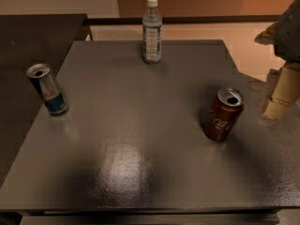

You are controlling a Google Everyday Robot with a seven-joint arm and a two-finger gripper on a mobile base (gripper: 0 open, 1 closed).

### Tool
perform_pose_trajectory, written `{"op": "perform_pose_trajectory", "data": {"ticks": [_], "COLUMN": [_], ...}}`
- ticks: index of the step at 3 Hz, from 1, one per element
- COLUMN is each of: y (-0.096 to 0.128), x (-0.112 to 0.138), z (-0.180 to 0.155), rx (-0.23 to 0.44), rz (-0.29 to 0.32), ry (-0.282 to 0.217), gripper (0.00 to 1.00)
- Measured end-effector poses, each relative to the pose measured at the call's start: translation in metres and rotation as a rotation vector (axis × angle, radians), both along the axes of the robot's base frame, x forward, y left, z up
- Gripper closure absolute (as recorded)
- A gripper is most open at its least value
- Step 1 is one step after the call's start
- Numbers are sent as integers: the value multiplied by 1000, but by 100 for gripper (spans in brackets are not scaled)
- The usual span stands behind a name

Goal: Move coke can near blue plastic bottle

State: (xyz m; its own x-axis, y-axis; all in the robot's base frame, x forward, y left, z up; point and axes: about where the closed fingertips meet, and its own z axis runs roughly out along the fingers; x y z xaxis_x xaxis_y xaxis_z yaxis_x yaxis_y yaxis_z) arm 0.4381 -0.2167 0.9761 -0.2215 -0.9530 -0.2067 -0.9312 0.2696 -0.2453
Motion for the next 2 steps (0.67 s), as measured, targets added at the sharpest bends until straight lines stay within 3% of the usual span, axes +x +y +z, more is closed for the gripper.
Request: {"op": "perform_pose_trajectory", "data": {"ticks": [2], "y": [6], "x": [-1], "z": [-8], "rx": [36], "rz": [35], "ry": [14], "gripper": [0]}}
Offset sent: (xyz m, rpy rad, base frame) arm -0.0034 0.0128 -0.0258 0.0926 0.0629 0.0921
